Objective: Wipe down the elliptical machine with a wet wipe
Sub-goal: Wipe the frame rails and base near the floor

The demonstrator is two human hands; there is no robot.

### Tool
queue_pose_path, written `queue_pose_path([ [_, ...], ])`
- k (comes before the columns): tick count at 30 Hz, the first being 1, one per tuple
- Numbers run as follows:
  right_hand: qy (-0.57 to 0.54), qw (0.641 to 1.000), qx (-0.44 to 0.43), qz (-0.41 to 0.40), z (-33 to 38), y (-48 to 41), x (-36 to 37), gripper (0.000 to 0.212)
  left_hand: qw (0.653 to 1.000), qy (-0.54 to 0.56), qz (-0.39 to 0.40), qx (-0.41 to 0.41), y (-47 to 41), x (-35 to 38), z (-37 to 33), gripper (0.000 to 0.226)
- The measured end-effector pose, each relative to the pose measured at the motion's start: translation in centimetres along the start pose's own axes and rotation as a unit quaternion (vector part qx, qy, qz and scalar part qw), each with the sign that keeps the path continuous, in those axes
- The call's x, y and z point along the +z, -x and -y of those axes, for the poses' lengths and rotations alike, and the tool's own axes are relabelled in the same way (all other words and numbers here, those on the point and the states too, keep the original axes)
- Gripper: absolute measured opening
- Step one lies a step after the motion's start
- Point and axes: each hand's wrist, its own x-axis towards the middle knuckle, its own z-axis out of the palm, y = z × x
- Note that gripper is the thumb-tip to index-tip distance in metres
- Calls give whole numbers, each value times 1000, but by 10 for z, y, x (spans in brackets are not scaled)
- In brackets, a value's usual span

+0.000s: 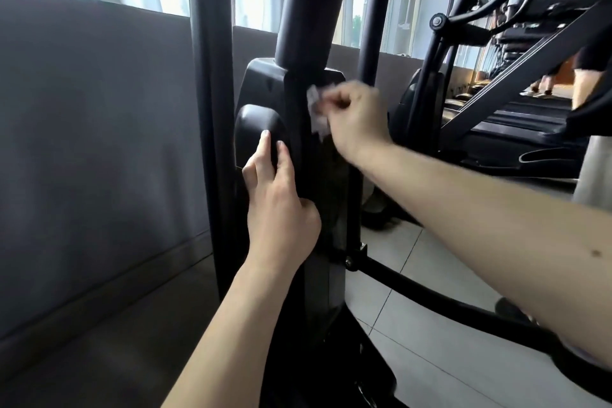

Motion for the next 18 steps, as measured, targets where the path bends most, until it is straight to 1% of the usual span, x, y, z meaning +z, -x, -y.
queue_pose_path([
  [3,-13,999,-21,-33,6,-21,1,14,1000,-18,5,-6,2,0,-2,85],
  [6,22,999,-7,-43,-7,8,4,22,999,-35,-1,5,2,3,0,85],
  [8,44,999,22,-18,-26,39,1,21,999,-46,0,11,1,5,2,86],
  [11,30,994,99,48,-46,75,-7,20,999,-49,-1,13,1,7,3,87],
  [13,14,992,117,54,-45,75,-9,12,998,-53,-5,13,2,8,2,87],
  [14,11,994,106,38,-41,65,-7,6,998,-56,-8,15,2,8,1,87],
  [15,6,996,90,16,-36,49,-4,5,998,-57,-10,16,2,8,1,87],
  [18,3,999,31,-24,-16,2,2,14,998,-62,-8,14,3,10,2,88],
])
